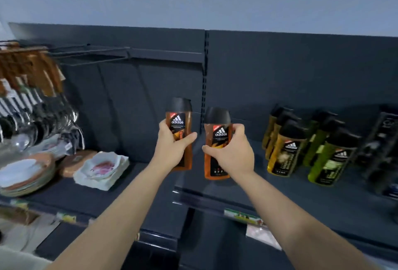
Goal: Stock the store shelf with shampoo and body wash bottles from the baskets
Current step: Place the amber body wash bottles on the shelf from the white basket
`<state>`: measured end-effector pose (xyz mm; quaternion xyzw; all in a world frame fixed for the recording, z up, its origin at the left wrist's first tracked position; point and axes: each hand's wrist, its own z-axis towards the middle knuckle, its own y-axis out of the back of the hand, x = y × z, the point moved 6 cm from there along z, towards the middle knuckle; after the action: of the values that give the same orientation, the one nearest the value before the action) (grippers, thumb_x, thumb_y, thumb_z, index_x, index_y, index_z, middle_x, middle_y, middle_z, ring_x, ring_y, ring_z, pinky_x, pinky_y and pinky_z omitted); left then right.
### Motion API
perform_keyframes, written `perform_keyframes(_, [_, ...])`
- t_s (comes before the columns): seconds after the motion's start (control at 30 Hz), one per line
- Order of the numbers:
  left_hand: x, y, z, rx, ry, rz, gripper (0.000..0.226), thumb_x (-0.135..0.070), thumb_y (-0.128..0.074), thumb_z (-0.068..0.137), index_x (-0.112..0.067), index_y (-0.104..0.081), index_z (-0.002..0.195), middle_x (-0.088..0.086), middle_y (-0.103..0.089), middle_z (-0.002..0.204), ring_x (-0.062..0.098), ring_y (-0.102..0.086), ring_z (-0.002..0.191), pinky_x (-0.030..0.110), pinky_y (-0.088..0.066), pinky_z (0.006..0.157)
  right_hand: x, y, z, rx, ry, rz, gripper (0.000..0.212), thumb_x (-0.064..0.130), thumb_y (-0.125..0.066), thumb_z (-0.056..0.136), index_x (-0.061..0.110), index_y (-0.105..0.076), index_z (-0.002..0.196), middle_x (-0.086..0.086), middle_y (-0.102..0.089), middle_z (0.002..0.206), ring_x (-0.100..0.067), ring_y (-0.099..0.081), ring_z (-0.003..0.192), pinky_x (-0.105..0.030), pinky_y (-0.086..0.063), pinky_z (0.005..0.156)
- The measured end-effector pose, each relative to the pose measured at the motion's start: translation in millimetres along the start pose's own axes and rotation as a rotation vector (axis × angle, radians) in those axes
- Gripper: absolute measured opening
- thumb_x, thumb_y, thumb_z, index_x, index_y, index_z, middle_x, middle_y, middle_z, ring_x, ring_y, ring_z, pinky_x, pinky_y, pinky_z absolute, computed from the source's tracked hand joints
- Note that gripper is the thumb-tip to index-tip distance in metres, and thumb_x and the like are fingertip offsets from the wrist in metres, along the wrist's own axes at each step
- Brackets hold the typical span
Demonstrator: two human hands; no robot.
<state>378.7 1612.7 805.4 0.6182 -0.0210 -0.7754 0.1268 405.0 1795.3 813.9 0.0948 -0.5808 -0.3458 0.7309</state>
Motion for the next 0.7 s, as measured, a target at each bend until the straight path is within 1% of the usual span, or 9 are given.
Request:
perform_keyframes(0.07, [-0.6, -29.1, 11.7, 0.034, -0.032, 0.015, 0.07, -0.026, -0.077, 0.083, -0.026, -0.026, 0.131, 0.0, -0.051, 0.125, 0.014, -0.056, 0.11, 0.031, -0.047, 0.09, -14.8, 13.3, 10.7, -0.028, -0.017, -0.013, 0.07, 0.044, -0.085, 0.06, 0.029, -0.034, 0.106, 0.007, -0.057, 0.108, -0.015, -0.058, 0.087, -0.032, -0.048, 0.069])
perform_keyframes(0.17, [1.3, -69.3, 28.7, 0.085, -0.055, 0.033, 0.071, -0.022, -0.077, 0.083, -0.025, -0.024, 0.13, -0.001, -0.048, 0.125, 0.013, -0.053, 0.11, 0.029, -0.044, 0.089, -35.4, 26.9, 26.2, -0.082, -0.029, -0.031, 0.07, 0.041, -0.086, 0.059, 0.023, -0.04, 0.109, 0.006, -0.053, 0.11, -0.018, -0.059, 0.095, -0.036, -0.051, 0.075])
perform_keyframes(0.27, [9.7, -100.3, 46.2, 0.106, -0.08, 0.094, 0.073, -0.016, -0.077, 0.082, -0.023, -0.02, 0.127, 0.002, -0.045, 0.124, 0.016, -0.051, 0.114, 0.031, -0.044, 0.094, -52.2, 31.1, 40.2, -0.097, -0.03, -0.026, 0.069, 0.042, -0.085, 0.059, 0.022, -0.043, 0.11, 0.006, -0.05, 0.111, -0.019, -0.059, 0.099, -0.042, -0.053, 0.081])
perform_keyframes(0.37, [18.1, -124.2, 63.0, 0.137, -0.081, 0.116, 0.071, -0.013, -0.077, 0.082, -0.023, -0.019, 0.121, 0.004, -0.045, 0.123, 0.018, -0.052, 0.114, 0.036, -0.046, 0.099, -67.9, 32.2, 51.5, -0.092, -0.034, -0.023, 0.069, 0.041, -0.085, 0.06, 0.021, -0.042, 0.11, 0.006, -0.05, 0.113, -0.018, -0.059, 0.1, -0.041, -0.053, 0.08])
perform_keyframes(0.43, [22.9, -137.2, 74.9, 0.172, -0.062, 0.132, 0.068, -0.011, -0.075, 0.083, -0.022, -0.018, 0.118, 0.005, -0.046, 0.12, 0.018, -0.053, 0.113, 0.037, -0.046, 0.098, -78.6, 31.4, 57.6, -0.093, -0.032, -0.025, 0.069, 0.04, -0.085, 0.06, 0.02, -0.042, 0.111, 0.005, -0.051, 0.114, -0.018, -0.059, 0.102, -0.04, -0.054, 0.081])
perform_keyframes(0.57, [23.3, -156.9, 93.4, 0.208, -0.106, 0.153, 0.059, -0.003, -0.069, 0.084, -0.019, -0.02, 0.112, 0.003, -0.048, 0.11, 0.016, -0.056, 0.107, 0.039, -0.05, 0.097, -97.3, 26.2, 67.2, -0.103, -0.039, -0.026, 0.071, 0.037, -0.085, 0.062, 0.02, -0.042, 0.115, 0.005, -0.054, 0.114, -0.017, -0.059, 0.106, -0.034, -0.054, 0.084])
perform_keyframes(0.63, [28.9, -171.9, 103.0, 0.253, -0.105, 0.165, 0.054, -0.007, -0.068, 0.083, -0.019, -0.022, 0.108, 0.005, -0.05, 0.107, 0.021, -0.058, 0.106, 0.043, -0.051, 0.096, -102.5, 22.9, 70.7, -0.118, -0.038, -0.024, 0.075, 0.038, -0.085, 0.062, 0.018, -0.042, 0.12, 0.003, -0.055, 0.116, -0.016, -0.059, 0.109, -0.032, -0.054, 0.086])
perform_keyframes(0.67, [31.7, -177.7, 107.3, 0.272, -0.089, 0.156, 0.052, -0.014, -0.068, 0.08, -0.019, -0.024, 0.108, 0.006, -0.052, 0.108, 0.023, -0.059, 0.105, 0.046, -0.051, 0.096, -103.2, 21.3, 71.4, -0.122, -0.027, -0.041, 0.076, 0.038, -0.085, 0.063, 0.018, -0.041, 0.122, 0.003, -0.055, 0.117, -0.015, -0.058, 0.11, -0.03, -0.053, 0.088])
perform_keyframes(0.7, [32.5, -181.4, 109.7, 0.265, -0.049, 0.085, 0.052, -0.027, -0.068, 0.074, -0.022, -0.029, 0.107, 0.009, -0.054, 0.109, 0.026, -0.059, 0.106, 0.05, -0.05, 0.097, -103.6, 19.8, 71.3, -0.125, -0.014, -0.061, 0.078, 0.039, -0.084, 0.064, 0.017, -0.04, 0.125, 0.003, -0.054, 0.119, -0.014, -0.056, 0.112, -0.028, -0.053, 0.089])
